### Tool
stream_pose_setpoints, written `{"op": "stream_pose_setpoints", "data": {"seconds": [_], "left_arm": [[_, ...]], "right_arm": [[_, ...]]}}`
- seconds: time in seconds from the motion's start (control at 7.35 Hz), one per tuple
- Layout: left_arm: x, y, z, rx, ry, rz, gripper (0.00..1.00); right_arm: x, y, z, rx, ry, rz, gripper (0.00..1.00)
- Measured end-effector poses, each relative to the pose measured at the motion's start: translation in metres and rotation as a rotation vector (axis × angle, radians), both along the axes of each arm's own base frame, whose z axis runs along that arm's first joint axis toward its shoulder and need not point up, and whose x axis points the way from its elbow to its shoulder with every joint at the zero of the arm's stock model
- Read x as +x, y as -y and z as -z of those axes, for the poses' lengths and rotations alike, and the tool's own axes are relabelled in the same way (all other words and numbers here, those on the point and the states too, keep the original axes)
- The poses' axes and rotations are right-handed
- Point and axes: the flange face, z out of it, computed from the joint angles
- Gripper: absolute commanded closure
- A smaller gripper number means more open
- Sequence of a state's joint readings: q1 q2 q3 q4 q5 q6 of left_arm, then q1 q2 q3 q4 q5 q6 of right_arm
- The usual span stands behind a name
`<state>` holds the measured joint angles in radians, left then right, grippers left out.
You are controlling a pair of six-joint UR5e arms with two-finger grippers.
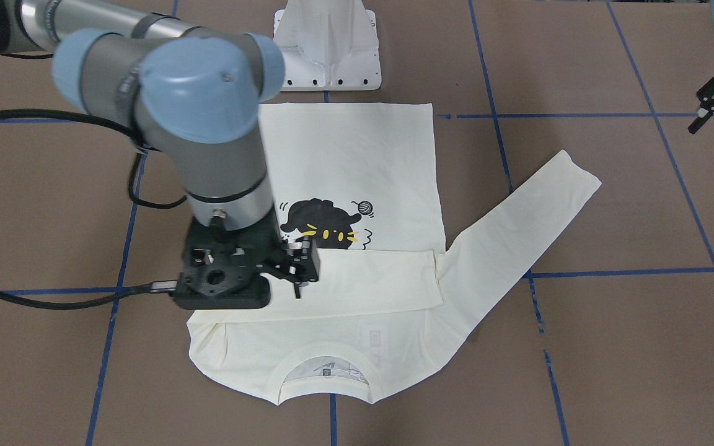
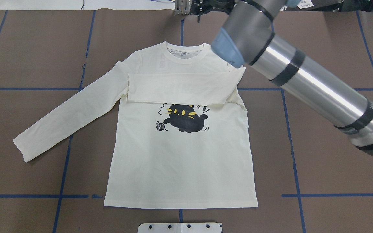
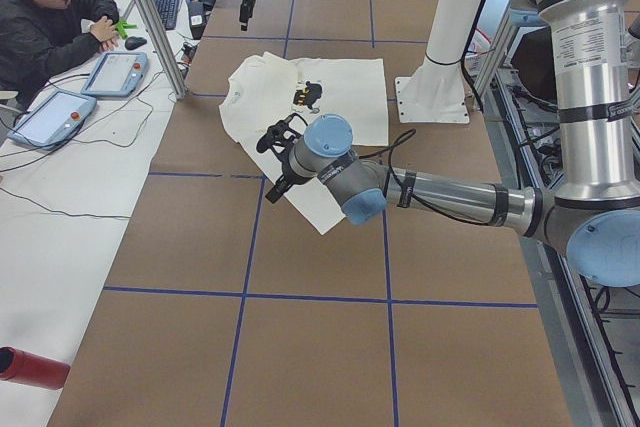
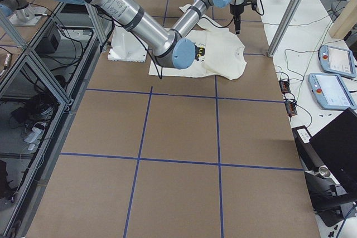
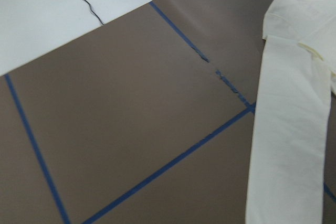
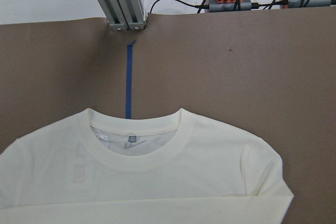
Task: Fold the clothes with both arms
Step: 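Release the sleeve and raise the right gripper away from the shirt, then lower the left gripper and grasp the cuff of the other sleeve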
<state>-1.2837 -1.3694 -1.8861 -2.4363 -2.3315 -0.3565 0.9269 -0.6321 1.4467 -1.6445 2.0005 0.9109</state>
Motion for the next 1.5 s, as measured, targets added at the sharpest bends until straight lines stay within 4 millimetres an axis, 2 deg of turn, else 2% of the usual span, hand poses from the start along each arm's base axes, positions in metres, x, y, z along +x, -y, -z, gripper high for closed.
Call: {"op": "stream_pose_setpoints", "data": {"seconds": [0.27,0.54,0.68,0.82,0.95,1.22,1.36,1.5], "left_arm": [[0.073,-0.026,-0.014,-0.071,-0.001,0.04,0.0],[0.126,-0.053,-0.027,-0.086,0.041,-0.003,0.0],[0.147,-0.069,-0.036,-0.084,0.073,-0.035,0.0],[0.166,-0.085,-0.045,-0.078,0.109,-0.061,0.01],[0.183,-0.099,-0.053,-0.066,0.141,-0.083,0.07],[0.208,-0.119,-0.066,-0.044,0.193,-0.113,0.22],[0.215,-0.123,-0.073,-0.038,0.212,-0.117,0.34],[0.218,-0.125,-0.078,-0.036,0.226,-0.116,0.53]], "right_arm": [[0.09,-0.015,-0.081,0.091,-0.027,0.122,0.0],[0.169,-0.029,-0.151,0.151,-0.023,0.24,0.0],[0.201,-0.041,-0.181,0.165,-0.023,0.267,0.0],[0.222,-0.054,-0.2,0.168,-0.026,0.272,0.0],[0.233,-0.064,-0.208,0.17,-0.027,0.271,0.0],[0.24,-0.073,-0.215,0.17,-0.028,0.27,0.0],[0.242,-0.077,-0.217,0.169,-0.029,0.269,0.0],[0.244,-0.08,-0.218,0.17,-0.029,0.268,0.0]]}}
